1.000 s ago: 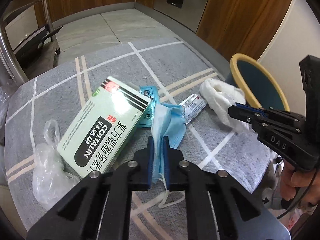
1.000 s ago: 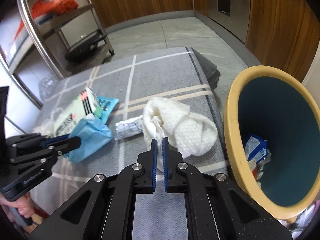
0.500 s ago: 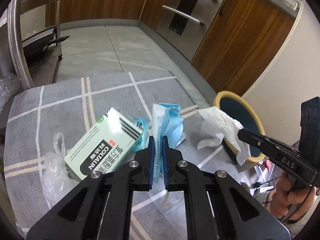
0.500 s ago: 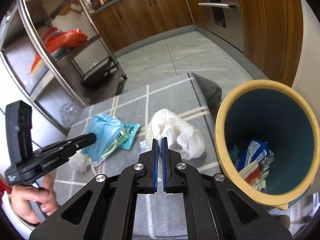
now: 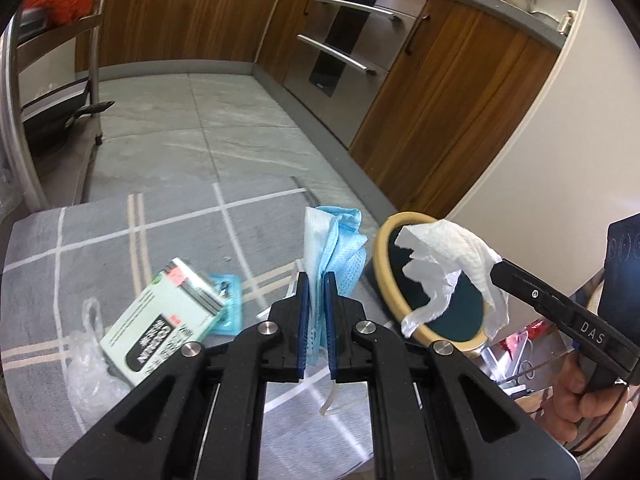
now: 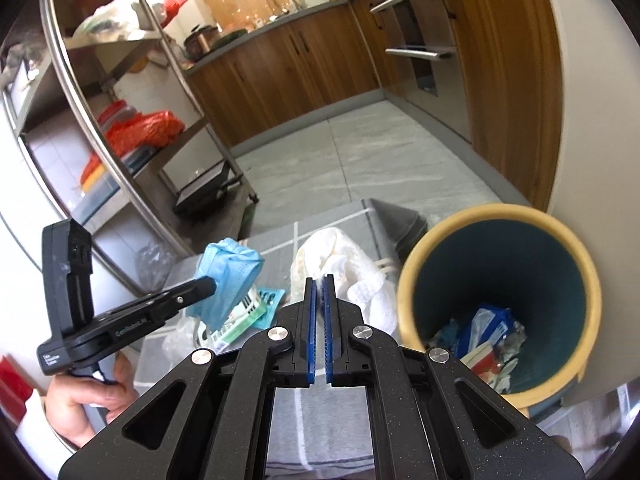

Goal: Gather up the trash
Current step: 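Carry the blue mask and white tissue over the bin and release both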

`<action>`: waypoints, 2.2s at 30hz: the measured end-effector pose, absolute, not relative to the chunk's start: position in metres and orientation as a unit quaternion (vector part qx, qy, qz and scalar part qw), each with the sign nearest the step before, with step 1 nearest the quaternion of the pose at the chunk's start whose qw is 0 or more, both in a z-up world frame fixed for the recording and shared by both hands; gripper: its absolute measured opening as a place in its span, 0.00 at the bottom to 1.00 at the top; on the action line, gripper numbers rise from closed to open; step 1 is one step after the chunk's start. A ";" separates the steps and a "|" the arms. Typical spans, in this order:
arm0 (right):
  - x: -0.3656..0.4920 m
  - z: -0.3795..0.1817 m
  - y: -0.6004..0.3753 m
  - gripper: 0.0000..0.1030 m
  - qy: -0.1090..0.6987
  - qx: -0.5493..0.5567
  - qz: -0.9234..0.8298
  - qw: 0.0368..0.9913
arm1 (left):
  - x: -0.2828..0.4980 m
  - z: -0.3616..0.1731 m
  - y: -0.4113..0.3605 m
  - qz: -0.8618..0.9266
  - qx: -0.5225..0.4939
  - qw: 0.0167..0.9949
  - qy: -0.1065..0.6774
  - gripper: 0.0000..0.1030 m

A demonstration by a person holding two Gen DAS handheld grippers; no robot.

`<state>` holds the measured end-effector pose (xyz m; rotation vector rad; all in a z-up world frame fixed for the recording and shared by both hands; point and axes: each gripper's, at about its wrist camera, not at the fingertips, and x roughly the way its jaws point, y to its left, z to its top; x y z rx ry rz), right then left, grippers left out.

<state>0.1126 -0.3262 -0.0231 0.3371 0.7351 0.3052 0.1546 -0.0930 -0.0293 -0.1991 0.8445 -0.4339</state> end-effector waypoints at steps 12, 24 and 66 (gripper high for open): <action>0.097 -0.028 -0.389 0.04 0.345 0.183 0.097 0.916 | 0.158 -0.022 -0.166 -0.258 -0.074 0.872 0.410 0.07; 0.097 -0.062 -0.439 0.04 0.366 0.219 0.062 0.902 | 0.170 -0.036 -0.245 -0.296 -0.049 0.851 0.431 0.07; 0.094 -0.087 -0.471 0.48 0.392 0.253 -0.011 0.884 | 0.183 -0.059 -0.271 -0.278 -0.037 0.853 0.440 0.76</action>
